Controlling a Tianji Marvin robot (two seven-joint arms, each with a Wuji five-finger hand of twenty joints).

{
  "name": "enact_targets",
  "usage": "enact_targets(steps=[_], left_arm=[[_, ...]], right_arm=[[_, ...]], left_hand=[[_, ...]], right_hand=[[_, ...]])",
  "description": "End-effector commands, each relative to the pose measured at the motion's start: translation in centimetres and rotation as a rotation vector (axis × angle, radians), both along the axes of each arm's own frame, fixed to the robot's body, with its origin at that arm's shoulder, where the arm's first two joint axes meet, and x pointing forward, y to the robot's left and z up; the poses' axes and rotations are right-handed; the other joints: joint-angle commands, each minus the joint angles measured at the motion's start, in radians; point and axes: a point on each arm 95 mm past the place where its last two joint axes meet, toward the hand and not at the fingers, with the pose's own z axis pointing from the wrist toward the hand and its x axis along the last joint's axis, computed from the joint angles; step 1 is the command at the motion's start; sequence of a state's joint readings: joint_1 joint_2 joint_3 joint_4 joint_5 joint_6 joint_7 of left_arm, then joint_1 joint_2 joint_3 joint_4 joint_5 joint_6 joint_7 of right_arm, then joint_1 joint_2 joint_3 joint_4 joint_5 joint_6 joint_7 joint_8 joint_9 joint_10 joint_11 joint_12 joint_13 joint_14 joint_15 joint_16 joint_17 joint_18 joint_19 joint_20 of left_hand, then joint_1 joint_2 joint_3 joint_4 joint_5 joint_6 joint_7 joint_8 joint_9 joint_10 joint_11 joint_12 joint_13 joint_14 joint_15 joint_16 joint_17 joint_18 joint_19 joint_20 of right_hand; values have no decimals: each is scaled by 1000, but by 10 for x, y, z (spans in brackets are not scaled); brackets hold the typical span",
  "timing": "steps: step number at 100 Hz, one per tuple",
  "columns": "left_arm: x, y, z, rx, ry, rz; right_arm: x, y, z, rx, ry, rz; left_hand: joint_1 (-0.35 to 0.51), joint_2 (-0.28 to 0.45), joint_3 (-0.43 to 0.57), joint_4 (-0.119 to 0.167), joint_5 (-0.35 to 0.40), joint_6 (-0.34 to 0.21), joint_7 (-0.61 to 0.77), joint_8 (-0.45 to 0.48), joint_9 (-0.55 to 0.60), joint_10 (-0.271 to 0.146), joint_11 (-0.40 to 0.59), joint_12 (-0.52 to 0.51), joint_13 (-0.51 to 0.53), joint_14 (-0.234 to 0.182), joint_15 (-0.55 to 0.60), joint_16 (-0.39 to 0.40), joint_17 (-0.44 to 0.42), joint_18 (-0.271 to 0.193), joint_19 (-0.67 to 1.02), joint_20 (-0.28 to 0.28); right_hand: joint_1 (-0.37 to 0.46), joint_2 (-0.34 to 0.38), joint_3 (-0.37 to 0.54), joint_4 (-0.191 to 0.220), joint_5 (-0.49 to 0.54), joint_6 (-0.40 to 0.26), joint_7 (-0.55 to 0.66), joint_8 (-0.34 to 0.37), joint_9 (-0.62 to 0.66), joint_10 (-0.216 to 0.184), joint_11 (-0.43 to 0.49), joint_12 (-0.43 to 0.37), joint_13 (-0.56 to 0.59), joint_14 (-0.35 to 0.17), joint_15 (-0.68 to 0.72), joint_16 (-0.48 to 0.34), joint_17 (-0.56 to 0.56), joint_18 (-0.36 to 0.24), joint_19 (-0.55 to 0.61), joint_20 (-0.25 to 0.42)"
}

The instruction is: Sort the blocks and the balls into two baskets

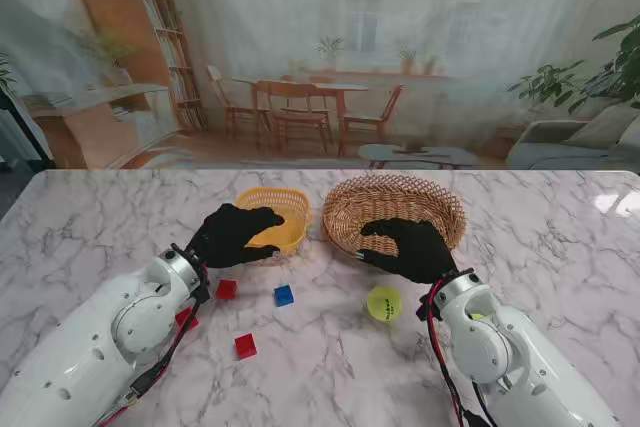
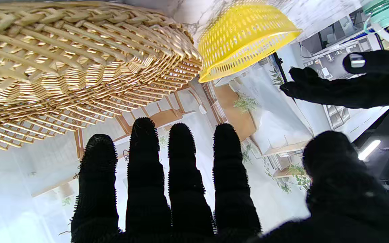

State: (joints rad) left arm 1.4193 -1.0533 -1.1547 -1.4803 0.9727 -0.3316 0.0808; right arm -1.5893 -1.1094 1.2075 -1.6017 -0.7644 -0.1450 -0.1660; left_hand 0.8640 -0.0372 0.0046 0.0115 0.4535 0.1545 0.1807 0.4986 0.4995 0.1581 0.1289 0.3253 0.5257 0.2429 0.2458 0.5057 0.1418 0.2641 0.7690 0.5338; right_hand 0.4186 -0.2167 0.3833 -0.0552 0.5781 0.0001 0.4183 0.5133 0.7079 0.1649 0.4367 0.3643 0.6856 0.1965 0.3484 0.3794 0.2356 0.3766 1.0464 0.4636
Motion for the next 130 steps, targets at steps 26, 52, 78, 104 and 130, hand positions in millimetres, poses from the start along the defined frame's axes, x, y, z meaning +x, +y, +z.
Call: enact_targets(steps=[26,52,78,104,130], left_arm=[[-5,-1,1,3,7,-17],[-3,-3,0,1,6,-26],[-3,-4,-3,-3,20,-27],[-8,-12,-7,12,48,-33],[-21,-33,-14,35,101,-99]], right_arm=[[-7,1,1,1,-17,5],[-10,-2,4,-5,-32,-6],[-17,-1,9,-9,-49,-18],[-23,3,9,-7,-43,-11],[-30,6,11,-10,-56,-3]], left_hand=[[-23,49,-30,-13,-10,0,-16,-13,-7,12,-7,4,-17,1,14,1,-17,25,-21,-3],[-22,49,-30,-13,3,-1,-10,-11,-3,12,-7,6,-24,-4,10,-1,-17,21,-23,-3],[-21,49,-30,-13,3,2,-10,-11,3,11,-4,8,-25,-4,11,-1,-18,21,-24,-2],[-20,45,-30,-12,-1,4,-12,-11,-1,12,-5,8,-31,-4,8,-3,-19,14,-26,-3],[-23,25,-31,-13,-6,8,-15,-13,-1,11,-5,7,-27,-5,9,-4,-12,8,-26,-3]], right_hand=[[27,24,-19,26,1,4,-19,-13,-23,12,6,9,-3,6,-16,5,-15,14,-4,-5],[28,24,-21,26,4,2,-19,-13,-22,13,6,10,-3,7,-16,6,-16,15,-5,-5],[28,25,-22,26,5,3,-21,-13,-20,13,6,12,-3,8,-16,6,-16,14,-5,-4],[29,25,-23,27,5,4,-22,-13,-21,14,4,12,-4,8,-17,6,-16,15,-5,-4],[28,25,-24,27,7,4,-21,-12,-18,14,4,13,-1,8,-17,6,-17,15,-7,-4]])
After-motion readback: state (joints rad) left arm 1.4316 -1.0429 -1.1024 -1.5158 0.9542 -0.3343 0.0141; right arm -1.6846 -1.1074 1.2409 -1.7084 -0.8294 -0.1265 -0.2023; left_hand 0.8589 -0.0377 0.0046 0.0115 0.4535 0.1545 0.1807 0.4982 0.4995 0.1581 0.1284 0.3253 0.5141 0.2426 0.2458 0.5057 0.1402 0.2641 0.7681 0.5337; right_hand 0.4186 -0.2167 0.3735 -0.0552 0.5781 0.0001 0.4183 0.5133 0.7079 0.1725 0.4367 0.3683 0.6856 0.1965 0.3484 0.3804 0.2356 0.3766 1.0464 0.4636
